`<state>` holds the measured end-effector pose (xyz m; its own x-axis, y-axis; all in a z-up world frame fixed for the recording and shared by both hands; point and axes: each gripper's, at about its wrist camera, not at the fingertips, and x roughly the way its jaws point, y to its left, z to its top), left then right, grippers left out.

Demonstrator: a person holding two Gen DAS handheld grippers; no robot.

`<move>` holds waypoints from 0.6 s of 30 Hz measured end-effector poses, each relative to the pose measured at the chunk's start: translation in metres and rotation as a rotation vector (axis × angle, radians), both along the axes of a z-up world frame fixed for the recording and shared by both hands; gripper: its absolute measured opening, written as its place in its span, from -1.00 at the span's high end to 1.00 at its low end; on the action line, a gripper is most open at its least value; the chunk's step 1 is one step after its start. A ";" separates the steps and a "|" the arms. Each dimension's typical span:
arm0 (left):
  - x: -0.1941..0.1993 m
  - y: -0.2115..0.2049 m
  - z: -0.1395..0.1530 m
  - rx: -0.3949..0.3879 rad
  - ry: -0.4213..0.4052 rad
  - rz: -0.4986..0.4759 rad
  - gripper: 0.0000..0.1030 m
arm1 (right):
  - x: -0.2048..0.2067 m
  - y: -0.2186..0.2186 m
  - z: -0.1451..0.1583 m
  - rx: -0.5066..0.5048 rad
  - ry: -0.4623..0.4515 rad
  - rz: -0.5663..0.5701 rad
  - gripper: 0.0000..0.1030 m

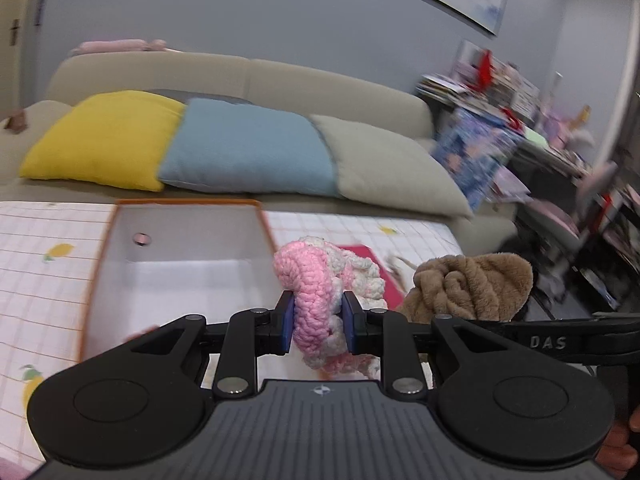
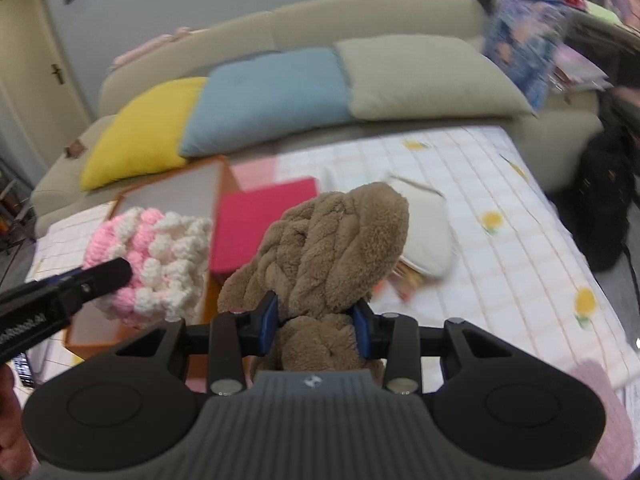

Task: Organize soft objects
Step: 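Carry the knitted hat and the brown plush over the orange box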

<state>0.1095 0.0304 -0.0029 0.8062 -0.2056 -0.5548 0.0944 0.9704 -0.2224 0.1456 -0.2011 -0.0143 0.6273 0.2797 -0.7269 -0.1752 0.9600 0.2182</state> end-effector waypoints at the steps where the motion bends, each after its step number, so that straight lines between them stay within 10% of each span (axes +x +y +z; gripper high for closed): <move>1: -0.001 0.008 0.000 0.003 -0.004 0.014 0.47 | 0.003 0.009 0.003 0.002 -0.010 0.018 0.27; 18: 0.055 0.091 -0.036 0.159 0.178 0.066 0.47 | 0.088 0.162 -0.017 -0.133 0.031 0.272 0.27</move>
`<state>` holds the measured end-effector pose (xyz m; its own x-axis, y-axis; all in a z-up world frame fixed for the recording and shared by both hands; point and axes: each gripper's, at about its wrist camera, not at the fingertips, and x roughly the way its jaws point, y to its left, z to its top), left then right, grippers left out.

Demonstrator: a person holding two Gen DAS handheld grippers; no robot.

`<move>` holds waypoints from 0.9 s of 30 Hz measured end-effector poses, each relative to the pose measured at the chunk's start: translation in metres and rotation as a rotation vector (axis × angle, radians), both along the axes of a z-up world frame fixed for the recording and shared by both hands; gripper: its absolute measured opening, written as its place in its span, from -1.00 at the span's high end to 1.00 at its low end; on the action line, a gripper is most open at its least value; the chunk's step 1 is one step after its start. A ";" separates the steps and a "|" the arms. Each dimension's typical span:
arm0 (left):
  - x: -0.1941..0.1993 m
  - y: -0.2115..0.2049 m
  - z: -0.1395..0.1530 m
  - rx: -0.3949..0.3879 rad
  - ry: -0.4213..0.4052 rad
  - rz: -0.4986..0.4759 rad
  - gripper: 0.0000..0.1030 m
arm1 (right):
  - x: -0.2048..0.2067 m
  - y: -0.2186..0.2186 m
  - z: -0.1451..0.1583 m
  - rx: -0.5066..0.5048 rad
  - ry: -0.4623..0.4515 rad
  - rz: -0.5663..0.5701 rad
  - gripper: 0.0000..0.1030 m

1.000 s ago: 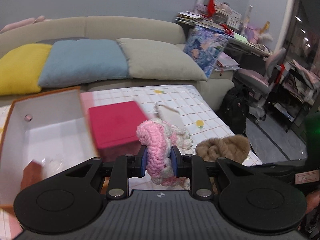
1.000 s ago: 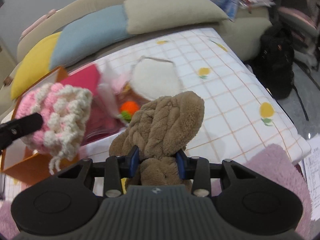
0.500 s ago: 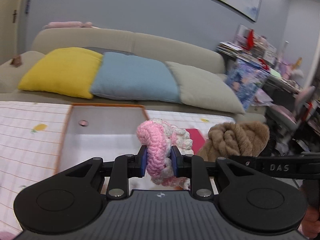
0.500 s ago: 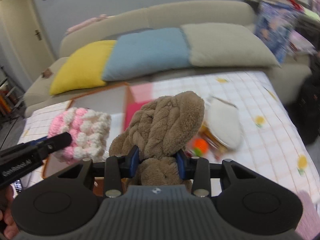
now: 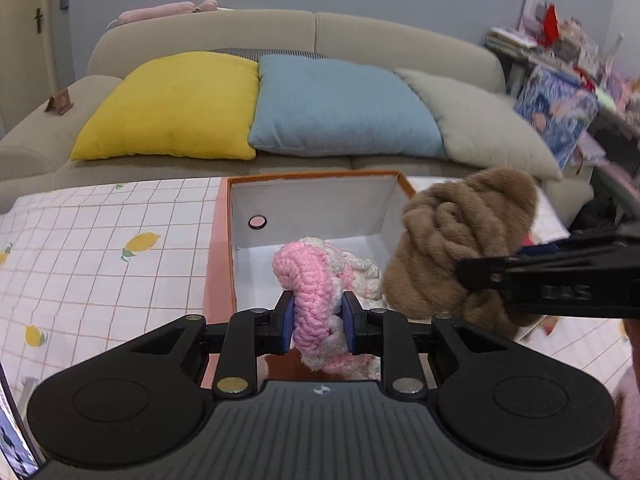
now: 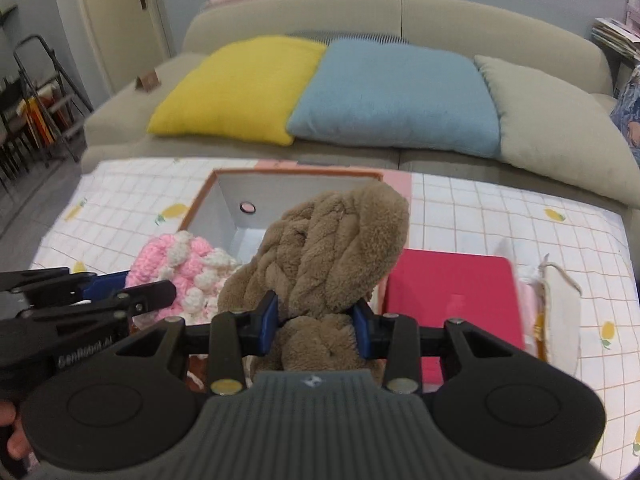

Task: Organize soft objects
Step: 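Carry the knitted hat and the brown plush over the orange box, then lower both items into the box and open both grippers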

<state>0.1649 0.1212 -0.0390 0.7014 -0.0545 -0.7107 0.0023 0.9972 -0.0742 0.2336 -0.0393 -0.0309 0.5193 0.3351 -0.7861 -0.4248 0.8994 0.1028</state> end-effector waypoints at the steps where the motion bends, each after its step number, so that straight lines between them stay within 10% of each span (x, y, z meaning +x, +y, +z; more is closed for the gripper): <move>1: 0.000 0.000 -0.002 0.013 0.003 -0.002 0.47 | 0.005 0.003 -0.007 -0.015 0.005 0.002 0.27; 27: 0.050 -0.019 -0.059 0.275 0.160 -0.057 0.28 | 0.063 0.062 -0.092 -0.259 0.047 0.236 0.23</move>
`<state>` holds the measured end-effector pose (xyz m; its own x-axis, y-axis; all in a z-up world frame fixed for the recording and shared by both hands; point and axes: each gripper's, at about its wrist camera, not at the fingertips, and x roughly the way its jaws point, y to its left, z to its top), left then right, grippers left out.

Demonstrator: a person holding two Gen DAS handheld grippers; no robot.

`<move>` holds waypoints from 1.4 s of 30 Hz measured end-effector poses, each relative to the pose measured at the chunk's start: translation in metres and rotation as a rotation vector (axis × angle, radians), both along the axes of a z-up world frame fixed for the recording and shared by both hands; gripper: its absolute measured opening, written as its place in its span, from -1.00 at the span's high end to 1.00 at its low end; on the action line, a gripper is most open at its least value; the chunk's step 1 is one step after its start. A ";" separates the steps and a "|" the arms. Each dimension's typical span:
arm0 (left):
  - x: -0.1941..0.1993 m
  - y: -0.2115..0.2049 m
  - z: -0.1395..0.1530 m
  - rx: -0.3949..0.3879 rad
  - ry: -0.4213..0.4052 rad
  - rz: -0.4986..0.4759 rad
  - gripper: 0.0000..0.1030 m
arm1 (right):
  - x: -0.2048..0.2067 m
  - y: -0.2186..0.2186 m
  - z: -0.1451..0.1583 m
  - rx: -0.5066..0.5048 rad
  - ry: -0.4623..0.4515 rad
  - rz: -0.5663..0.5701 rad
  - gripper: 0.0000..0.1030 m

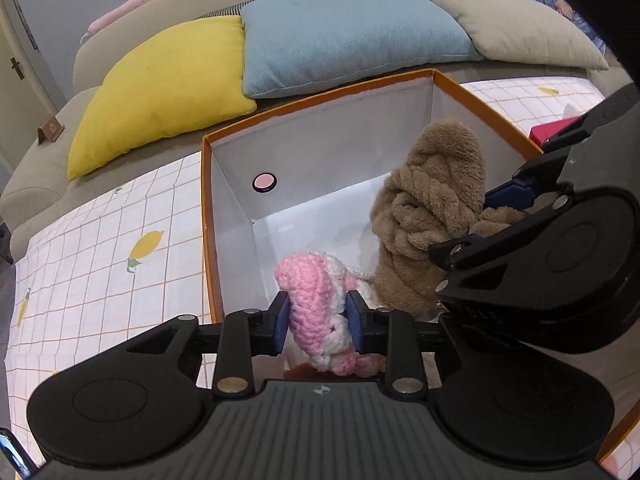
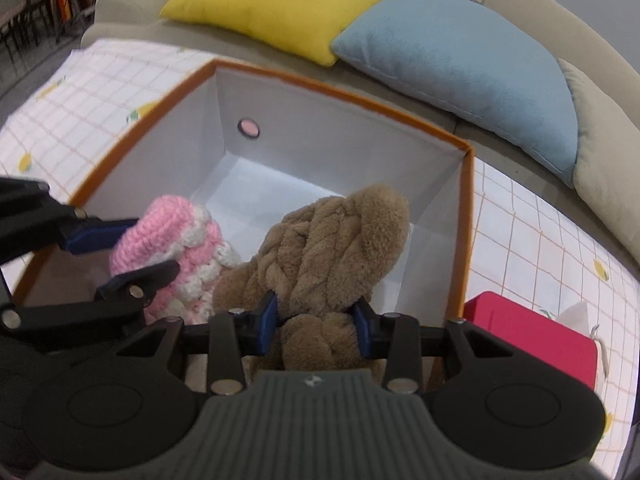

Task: Organize soft objects
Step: 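Lower both items into the box and open both grippers, then move both grippers back toward the white round pad on the table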

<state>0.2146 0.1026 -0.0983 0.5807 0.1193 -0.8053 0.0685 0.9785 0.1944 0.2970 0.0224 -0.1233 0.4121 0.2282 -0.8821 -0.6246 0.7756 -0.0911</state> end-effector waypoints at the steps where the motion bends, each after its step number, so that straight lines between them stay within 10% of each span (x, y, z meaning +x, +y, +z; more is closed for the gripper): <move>1: 0.000 0.000 0.000 0.004 -0.002 0.000 0.25 | 0.000 0.001 -0.002 -0.004 -0.001 0.002 0.22; 14: -0.016 -0.004 0.027 0.041 -0.080 -0.001 -0.19 | -0.009 0.000 0.023 -0.090 -0.155 0.049 -0.24; 30: -0.068 -0.029 0.087 -0.179 -0.233 0.042 -0.20 | -0.061 -0.080 0.095 0.055 -0.296 -0.091 -0.46; 42: -0.098 -0.076 0.086 -0.354 -0.264 -0.010 -0.05 | -0.125 -0.187 0.083 0.173 -0.303 -0.370 -0.47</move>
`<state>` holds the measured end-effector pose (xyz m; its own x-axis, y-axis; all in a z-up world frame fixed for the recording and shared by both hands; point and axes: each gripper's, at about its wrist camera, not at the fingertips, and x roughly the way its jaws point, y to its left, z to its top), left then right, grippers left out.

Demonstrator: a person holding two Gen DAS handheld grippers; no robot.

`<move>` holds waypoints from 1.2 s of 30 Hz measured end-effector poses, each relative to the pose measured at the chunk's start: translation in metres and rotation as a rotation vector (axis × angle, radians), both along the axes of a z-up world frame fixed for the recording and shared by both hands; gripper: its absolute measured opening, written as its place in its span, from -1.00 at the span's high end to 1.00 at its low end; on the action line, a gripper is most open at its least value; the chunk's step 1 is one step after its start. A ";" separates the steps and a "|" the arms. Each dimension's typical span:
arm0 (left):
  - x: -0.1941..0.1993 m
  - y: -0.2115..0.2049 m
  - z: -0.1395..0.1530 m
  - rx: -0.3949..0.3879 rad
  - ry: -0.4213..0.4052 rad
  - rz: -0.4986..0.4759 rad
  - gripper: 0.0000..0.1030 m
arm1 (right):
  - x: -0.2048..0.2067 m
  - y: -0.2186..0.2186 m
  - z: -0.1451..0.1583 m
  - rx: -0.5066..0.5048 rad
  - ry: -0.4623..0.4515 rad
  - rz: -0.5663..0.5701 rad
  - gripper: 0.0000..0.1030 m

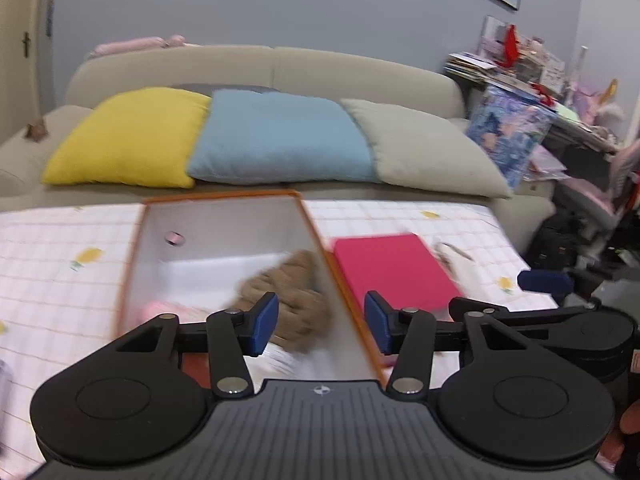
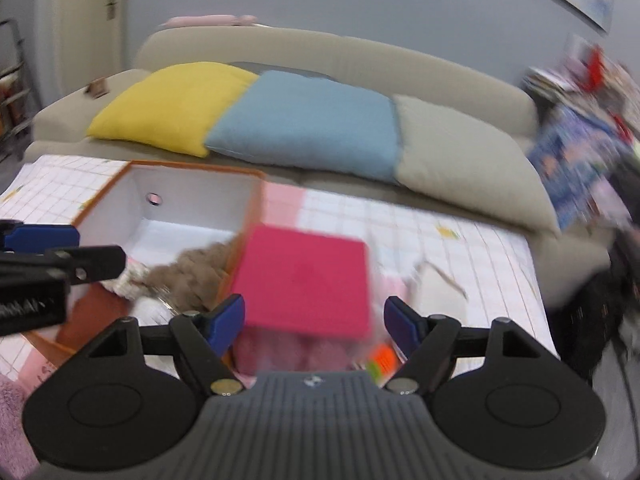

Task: Organize soft objects
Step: 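Move both grippers back toward the white round pad on the table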

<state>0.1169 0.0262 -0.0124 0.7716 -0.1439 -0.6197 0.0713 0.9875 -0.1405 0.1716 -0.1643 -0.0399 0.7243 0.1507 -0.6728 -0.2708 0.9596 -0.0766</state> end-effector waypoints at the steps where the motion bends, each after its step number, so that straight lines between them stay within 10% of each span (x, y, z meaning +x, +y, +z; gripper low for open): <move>1: 0.000 -0.006 -0.003 -0.010 0.008 -0.016 -0.03 | -0.004 -0.010 -0.003 0.013 0.005 -0.025 -0.47; 17: 0.011 -0.107 -0.027 -0.060 0.062 -0.265 0.09 | -0.024 -0.125 -0.044 0.095 0.128 -0.239 -0.47; 36: 0.088 -0.166 -0.018 0.266 0.082 -0.363 0.09 | 0.062 -0.129 -0.091 0.205 0.036 -0.091 -0.44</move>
